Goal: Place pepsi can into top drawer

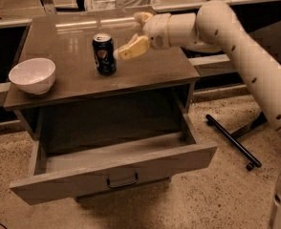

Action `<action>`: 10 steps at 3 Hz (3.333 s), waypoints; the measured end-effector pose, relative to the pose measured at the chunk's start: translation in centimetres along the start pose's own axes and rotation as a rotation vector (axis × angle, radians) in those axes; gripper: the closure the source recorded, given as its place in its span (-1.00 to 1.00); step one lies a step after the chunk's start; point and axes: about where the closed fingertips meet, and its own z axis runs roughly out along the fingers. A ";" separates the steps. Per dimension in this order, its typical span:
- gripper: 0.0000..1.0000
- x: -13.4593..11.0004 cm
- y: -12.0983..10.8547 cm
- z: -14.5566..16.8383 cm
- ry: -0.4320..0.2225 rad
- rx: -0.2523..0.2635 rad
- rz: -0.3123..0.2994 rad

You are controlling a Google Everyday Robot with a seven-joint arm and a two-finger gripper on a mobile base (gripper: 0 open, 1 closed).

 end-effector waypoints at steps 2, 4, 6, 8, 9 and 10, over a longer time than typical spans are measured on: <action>-1.00 4.5 5.4 6.6 -0.024 -0.121 0.083; -1.00 2.7 3.4 10.0 -0.141 -0.046 0.063; 0.00 1.4 1.5 9.8 -0.139 -0.018 0.040; 0.92 -0.7 1.8 4.5 -0.189 -0.078 0.087; 1.00 -4.4 5.5 -1.2 -0.304 -0.167 0.060; 1.00 -4.9 10.2 -3.9 -0.328 -0.301 0.034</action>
Offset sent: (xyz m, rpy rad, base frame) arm -0.0286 0.1010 -0.0851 0.1007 0.1193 0.1292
